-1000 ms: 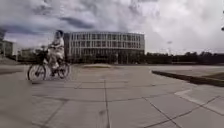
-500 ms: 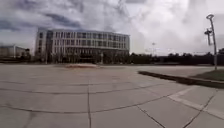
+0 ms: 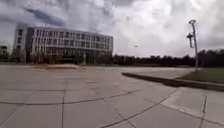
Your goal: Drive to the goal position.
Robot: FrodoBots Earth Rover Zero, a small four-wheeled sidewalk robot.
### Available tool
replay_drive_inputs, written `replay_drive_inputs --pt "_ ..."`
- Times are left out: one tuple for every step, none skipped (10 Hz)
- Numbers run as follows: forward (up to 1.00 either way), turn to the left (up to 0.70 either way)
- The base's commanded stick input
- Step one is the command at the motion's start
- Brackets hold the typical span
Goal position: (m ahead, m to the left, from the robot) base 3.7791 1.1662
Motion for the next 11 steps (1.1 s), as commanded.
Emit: replay_drive_inputs --pt "1.0 0.0" --pt "1.0 0.0" --pt "1.0 -0.02" --pt "1.0 -0.17" --pt "1.0 -0.32" --pt "1.0 -0.39" --pt "1.0 -0.33" --pt "1.0 -0.02" --pt "1.0 0.0" --pt "1.0 0.0" --pt "1.0 0.0"
